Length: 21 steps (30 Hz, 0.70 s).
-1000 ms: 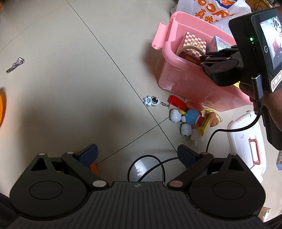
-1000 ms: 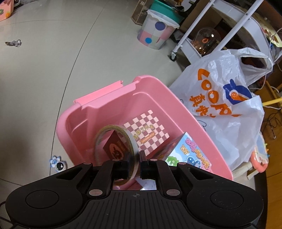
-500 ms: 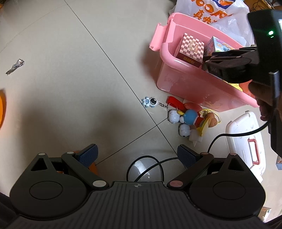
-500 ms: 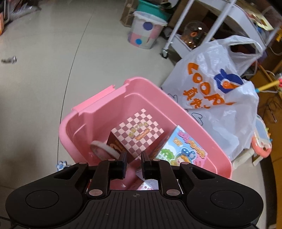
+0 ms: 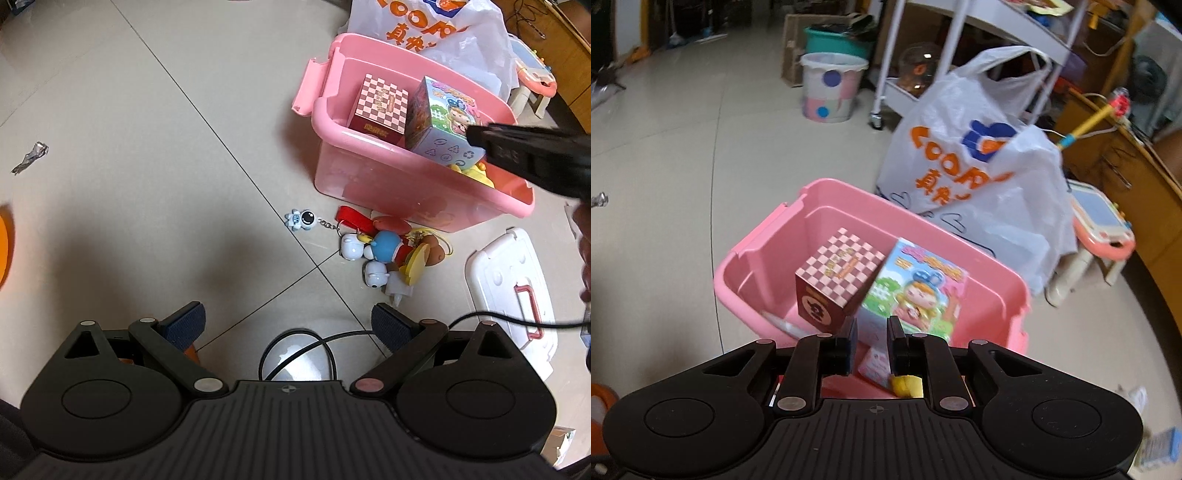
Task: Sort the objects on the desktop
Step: 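Open the right gripper to drop the tape roll into the bin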
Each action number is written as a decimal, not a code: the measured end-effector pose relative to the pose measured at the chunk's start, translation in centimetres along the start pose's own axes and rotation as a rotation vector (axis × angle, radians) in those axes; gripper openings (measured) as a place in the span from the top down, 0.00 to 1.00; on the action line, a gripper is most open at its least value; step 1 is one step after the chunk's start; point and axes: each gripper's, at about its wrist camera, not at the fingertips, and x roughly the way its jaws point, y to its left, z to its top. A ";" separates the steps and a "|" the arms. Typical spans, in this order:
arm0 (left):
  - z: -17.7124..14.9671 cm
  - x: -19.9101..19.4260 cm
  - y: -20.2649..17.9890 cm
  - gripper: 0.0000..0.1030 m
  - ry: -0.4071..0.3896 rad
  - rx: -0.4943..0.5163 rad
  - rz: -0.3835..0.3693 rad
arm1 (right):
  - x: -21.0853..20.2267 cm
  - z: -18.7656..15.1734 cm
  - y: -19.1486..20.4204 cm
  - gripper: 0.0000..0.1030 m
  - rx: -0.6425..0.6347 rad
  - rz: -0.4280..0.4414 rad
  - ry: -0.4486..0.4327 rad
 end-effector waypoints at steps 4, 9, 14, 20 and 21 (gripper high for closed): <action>-0.1 -0.2 -0.2 0.04 -0.006 0.003 0.003 | -2.3 -1.2 -0.6 0.86 0.052 -0.014 -0.009; -0.5 -1.2 -0.6 0.04 -0.023 0.021 -0.007 | -5.1 -2.4 -0.6 0.86 0.072 -0.030 -0.025; -0.8 -2.0 -0.9 0.04 -0.042 0.030 -0.003 | -7.4 -3.7 -0.6 0.84 0.097 -0.051 -0.032; -1.0 -2.5 -0.8 0.04 -0.051 0.029 0.003 | -9.3 -5.4 -1.0 0.83 0.150 -0.064 -0.033; -1.1 -2.6 -0.8 0.04 -0.052 0.031 0.005 | -9.6 -5.6 -1.0 0.82 0.158 -0.066 -0.034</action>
